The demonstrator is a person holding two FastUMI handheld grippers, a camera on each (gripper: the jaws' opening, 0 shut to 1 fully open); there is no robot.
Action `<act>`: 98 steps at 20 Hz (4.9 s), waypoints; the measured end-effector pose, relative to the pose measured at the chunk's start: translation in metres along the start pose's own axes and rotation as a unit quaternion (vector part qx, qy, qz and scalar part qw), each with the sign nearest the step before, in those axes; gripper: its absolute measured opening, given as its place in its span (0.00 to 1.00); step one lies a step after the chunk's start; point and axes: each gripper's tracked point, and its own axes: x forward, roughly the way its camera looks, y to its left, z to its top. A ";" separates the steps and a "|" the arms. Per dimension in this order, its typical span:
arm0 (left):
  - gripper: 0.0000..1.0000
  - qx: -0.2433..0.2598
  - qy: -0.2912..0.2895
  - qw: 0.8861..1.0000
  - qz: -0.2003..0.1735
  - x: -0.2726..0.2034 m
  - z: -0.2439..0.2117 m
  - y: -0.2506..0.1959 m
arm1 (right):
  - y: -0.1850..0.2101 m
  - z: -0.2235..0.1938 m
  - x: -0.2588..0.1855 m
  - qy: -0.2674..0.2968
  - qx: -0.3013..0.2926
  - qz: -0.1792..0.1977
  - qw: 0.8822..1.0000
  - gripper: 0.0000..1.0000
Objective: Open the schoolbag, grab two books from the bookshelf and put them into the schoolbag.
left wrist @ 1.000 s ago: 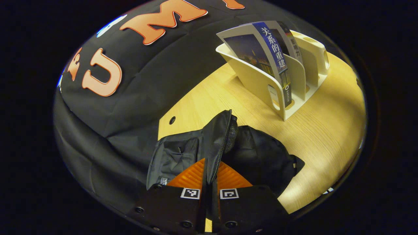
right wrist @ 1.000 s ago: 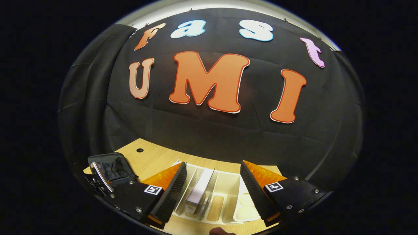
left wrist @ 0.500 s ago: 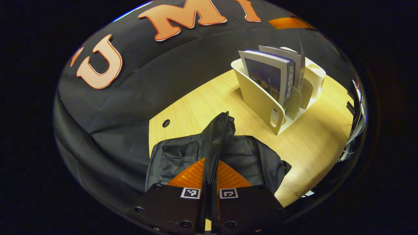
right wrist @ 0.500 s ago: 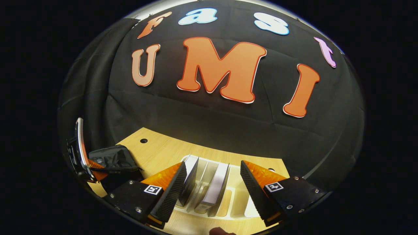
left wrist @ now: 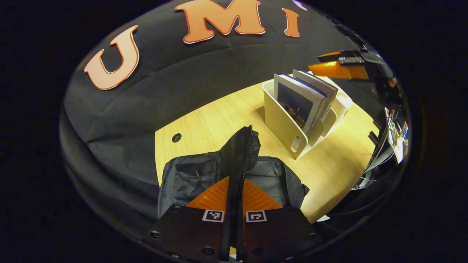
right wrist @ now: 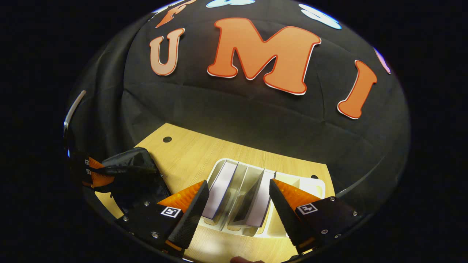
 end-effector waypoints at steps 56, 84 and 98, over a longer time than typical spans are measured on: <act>0.06 0.038 0.046 0.987 -0.151 0.001 0.016 -0.012 | 0.069 -0.175 -0.134 0.236 0.389 0.085 0.887 0.33; 0.05 -0.011 0.022 0.991 -0.132 -0.010 0.040 0.001 | 0.220 -0.141 -0.029 0.130 0.509 0.281 0.803 0.32; 0.05 -0.014 0.012 0.990 -0.140 -0.015 0.042 0.001 | 0.292 -0.136 0.032 0.116 0.517 0.298 0.794 0.34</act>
